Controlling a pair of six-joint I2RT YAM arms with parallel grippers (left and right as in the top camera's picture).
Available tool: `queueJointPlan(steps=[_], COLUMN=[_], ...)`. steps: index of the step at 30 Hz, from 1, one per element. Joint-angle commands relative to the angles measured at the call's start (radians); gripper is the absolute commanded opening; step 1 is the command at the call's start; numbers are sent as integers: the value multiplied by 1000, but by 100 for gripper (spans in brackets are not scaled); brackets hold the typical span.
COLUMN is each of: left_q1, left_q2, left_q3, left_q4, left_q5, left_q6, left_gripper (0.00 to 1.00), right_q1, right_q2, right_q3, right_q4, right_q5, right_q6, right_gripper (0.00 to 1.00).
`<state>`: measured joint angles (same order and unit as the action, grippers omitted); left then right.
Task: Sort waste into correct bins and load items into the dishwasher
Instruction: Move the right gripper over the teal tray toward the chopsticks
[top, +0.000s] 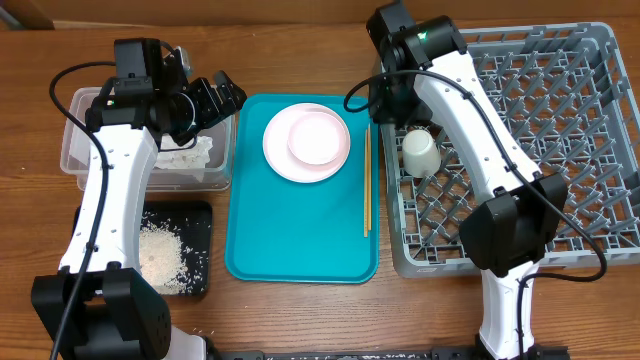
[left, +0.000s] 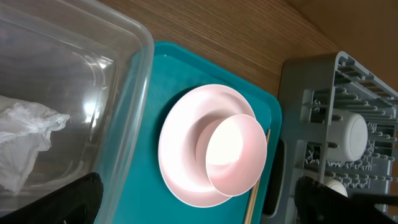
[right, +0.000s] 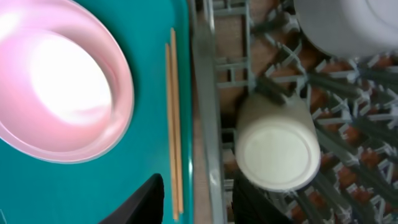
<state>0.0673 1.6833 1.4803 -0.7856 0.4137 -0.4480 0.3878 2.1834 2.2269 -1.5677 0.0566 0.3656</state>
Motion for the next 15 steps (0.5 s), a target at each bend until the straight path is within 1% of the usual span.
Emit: queueJointPlan(steps=[1,4,6,7,12,15], left_q1=[-2,-2,-2,-2,-2,-2], left_q2=[-8,-8,-8,-8,-8,-8], left_q3=[26,26,26,26,26,26], left_q4=[0,0,0,0,0,0], left_q5=[-6,-6,-6,-6,-6,-6], left_q6=[7,7,7,7,7,7], left_gripper=[100,100,100,100,100,100], right_q1=[2,2,2,2,4,4], right_q2=[-10,-10,-10,-10,-10,-10], right_q3=[13,13,11,7,-23,-43], right_q4=[-45,-98,-126,-127,-127,-126], right_q5=[10,10,10,9,9,4], right_q6=[2,2,2,2,2,2], right_gripper=[38,35,31,29,25,18])
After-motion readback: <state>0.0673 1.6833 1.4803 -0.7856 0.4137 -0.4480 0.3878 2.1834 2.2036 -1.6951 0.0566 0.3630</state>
